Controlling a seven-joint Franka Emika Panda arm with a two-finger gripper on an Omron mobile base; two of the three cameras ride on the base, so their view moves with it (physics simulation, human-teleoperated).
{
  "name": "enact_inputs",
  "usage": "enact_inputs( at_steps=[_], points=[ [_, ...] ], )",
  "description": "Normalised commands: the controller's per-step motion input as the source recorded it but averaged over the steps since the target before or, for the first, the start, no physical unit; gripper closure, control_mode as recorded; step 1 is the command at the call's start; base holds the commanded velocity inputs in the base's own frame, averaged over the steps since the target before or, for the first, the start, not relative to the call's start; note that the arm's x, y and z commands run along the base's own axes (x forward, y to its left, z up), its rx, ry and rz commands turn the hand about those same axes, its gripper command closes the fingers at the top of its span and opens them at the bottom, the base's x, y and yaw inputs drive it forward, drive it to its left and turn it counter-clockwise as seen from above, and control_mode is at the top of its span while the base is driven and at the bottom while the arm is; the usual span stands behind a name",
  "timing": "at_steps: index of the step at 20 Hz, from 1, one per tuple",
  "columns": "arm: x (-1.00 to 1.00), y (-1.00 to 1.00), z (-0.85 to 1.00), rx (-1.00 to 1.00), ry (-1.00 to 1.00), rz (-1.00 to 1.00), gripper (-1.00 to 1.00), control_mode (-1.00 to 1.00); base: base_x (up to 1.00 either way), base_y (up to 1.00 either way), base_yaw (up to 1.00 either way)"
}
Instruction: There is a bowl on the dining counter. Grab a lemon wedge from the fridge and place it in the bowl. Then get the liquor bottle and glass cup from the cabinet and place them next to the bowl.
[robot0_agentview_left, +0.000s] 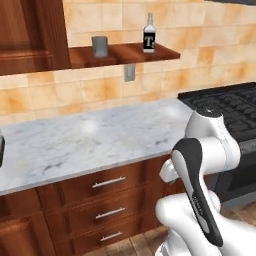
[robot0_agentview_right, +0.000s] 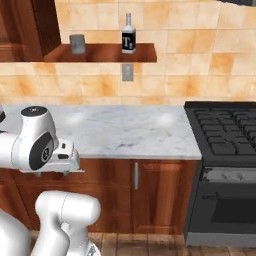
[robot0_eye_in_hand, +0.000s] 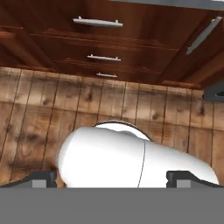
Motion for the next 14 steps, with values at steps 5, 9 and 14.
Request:
enact_inputs(
  at_steps=[5,9,14],
  points=[
    [0.0,0.0,0.0,0.0,0.0,0.0,-1.0,1.0,0.63,-0.64,0.32],
    [0.0,0.0,0.0,0.0,0.0,0.0,-1.0,1.0,0.68,-0.49,0.18],
    [0.0,0.0,0.0,0.0,0.0,0.0,-1.0,1.0,0.84,-0.3,0.11]
  ],
)
